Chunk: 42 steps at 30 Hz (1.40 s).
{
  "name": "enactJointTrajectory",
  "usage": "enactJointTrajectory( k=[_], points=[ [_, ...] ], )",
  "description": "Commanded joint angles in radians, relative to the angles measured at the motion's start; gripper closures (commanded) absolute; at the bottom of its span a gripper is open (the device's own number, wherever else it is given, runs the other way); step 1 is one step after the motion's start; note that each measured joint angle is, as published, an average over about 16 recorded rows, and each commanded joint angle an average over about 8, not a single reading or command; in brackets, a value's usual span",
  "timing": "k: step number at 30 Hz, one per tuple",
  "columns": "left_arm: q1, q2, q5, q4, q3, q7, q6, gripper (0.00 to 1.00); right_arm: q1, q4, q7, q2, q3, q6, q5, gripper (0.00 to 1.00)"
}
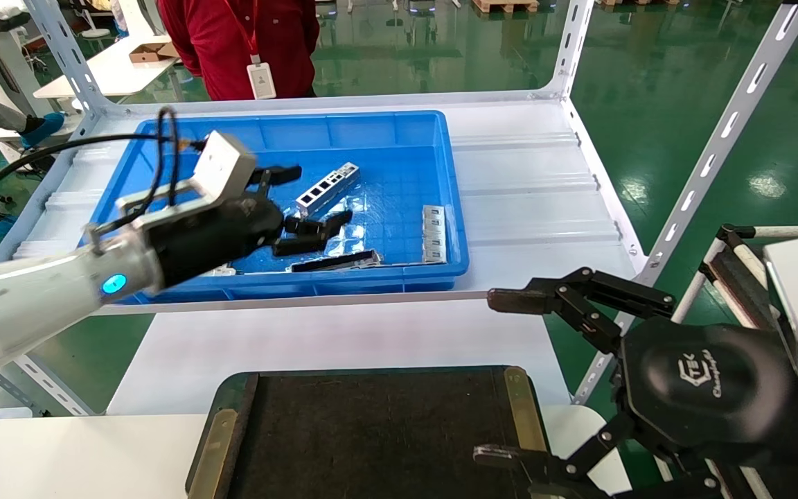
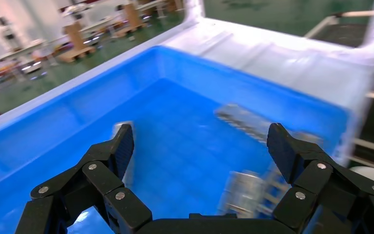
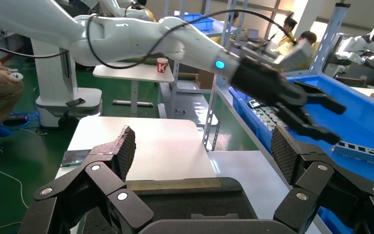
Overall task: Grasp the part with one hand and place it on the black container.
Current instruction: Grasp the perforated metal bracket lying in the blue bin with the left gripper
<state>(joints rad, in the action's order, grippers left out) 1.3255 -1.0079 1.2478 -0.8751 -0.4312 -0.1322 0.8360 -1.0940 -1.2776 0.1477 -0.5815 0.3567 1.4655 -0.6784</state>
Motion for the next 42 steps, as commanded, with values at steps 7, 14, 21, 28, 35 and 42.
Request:
enactJointTrajectory(
  k=[7,14,21,28,35,42],
  points=[
    [0.115,-0.137,0.058,0.257,-0.014,0.089,-0.113,0.00,0.000,0.000,0.000,0.000,0.000,0.000,0.000,0.00],
    [0.186,-0.216,0.064,0.449,-0.004,0.186,-0.179,0.00,0.000,0.000,0.000,0.000,0.000,0.000,0.000,0.00],
    [0.238,-0.269,0.055,0.609,0.010,0.265,-0.222,0.00,0.000,0.000,0.000,0.000,0.000,0.000,0.000,0.00],
    [0.268,-0.306,0.041,0.717,0.024,0.328,-0.259,0.00,0.000,0.000,0.000,0.000,0.000,0.000,0.000,0.00],
    [0.284,-0.332,0.024,0.784,0.034,0.355,-0.291,0.45,0.000,0.000,0.000,0.000,0.001,0.000,0.000,0.33],
    [0.287,-0.342,0.009,0.809,0.038,0.353,-0.297,1.00,0.000,0.000,0.000,0.000,0.001,0.000,0.000,1.00]
  ],
)
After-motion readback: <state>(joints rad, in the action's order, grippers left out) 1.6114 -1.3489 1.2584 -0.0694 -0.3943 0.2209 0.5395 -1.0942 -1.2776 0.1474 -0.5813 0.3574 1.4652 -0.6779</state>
